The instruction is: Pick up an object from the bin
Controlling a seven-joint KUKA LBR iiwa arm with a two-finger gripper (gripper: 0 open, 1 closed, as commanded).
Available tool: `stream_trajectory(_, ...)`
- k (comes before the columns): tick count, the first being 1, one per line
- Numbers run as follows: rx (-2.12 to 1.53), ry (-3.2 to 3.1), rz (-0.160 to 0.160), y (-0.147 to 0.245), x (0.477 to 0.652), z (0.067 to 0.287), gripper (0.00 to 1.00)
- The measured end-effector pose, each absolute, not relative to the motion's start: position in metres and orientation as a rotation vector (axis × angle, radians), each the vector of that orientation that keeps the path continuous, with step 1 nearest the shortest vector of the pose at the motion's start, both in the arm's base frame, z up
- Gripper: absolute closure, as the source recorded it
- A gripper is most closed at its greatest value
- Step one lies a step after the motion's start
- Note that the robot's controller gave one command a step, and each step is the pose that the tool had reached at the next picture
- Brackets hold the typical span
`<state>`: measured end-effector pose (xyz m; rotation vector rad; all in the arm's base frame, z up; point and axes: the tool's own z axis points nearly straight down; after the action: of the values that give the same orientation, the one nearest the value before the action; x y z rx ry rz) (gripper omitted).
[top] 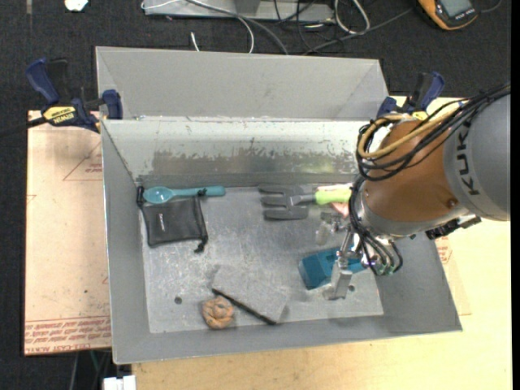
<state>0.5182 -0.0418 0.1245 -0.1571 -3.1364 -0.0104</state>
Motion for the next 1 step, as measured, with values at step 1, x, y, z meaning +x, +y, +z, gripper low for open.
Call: stream_trajectory(1, -0.031, -3.15, -0.012, -0.0544, 0.5281, 0.1318, 0.0)
